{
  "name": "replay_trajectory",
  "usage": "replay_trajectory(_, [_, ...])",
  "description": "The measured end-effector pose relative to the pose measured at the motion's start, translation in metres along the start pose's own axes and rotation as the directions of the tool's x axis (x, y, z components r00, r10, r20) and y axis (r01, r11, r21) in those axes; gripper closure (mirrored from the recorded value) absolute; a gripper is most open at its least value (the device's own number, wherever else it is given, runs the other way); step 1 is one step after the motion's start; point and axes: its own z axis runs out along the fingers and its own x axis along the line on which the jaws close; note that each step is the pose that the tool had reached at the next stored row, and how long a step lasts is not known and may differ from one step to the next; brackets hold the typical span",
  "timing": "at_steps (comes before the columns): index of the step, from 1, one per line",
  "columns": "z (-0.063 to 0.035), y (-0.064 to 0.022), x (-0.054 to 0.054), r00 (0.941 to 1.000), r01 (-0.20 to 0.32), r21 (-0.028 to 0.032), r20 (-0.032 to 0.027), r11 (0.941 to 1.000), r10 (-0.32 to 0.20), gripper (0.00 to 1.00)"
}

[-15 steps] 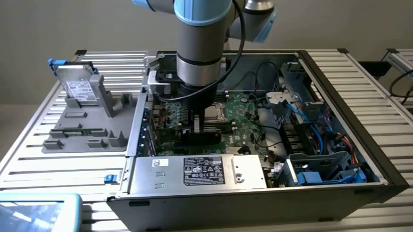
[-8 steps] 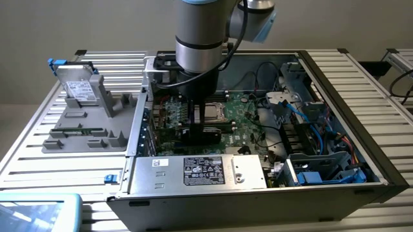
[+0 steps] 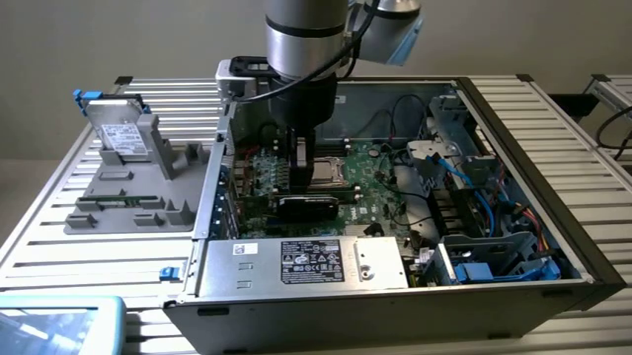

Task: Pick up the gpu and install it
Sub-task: 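Insert the gpu into the slot, then press down on the gpu until it lock into place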

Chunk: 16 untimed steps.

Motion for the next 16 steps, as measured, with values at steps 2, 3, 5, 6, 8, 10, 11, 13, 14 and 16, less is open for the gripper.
replay_trajectory(2, [-0.0013,0.0001,0.0000,1.0000,0.000,0.0001,0.0002,1.0000,0.000,0.58])
replay_trajectory(3, [-0.0014,0.0001,0.0000,1.0000,0.000,0.0001,0.0003,1.0000,0.000,0.58])
replay_trajectory(5, [-0.0019,0.0001,0.0000,1.0000,0.000,0.0000,0.0000,1.0000,0.000,0.58])
replay_trajectory(6, [-0.0021,0.0001,0.0000,1.0000,0.000,0.0000,0.0000,1.0000,0.000,0.58])
replay_trajectory(8, [-0.0024,0.0001,0.0000,1.0000,0.000,0.0000,0.0000,1.0000,0.000,0.58])
replay_trajectory(10, [-0.0027,0.0001,0.0000,1.0000,0.000,-0.0001,0.0000,1.0000,0.000,0.58])
replay_trajectory(11, [-0.0029,0.0001,0.0000,1.0000,0.000,0.0000,0.0000,1.0000,0.000,0.58])
replay_trajectory(13, [-0.0032,0.0001,0.0001,1.0000,0.000,0.0000,0.0000,1.0000,0.000,0.60])
replay_trajectory(14, [-0.0034,0.0001,0.0001,1.0000,0.000,0.0000,0.0000,1.0000,0.000,0.66])
replay_trajectory(16, [-0.0037,0.0002,0.0001,1.0000,0.000,0.0000,0.0000,1.0000,0.000,0.72])
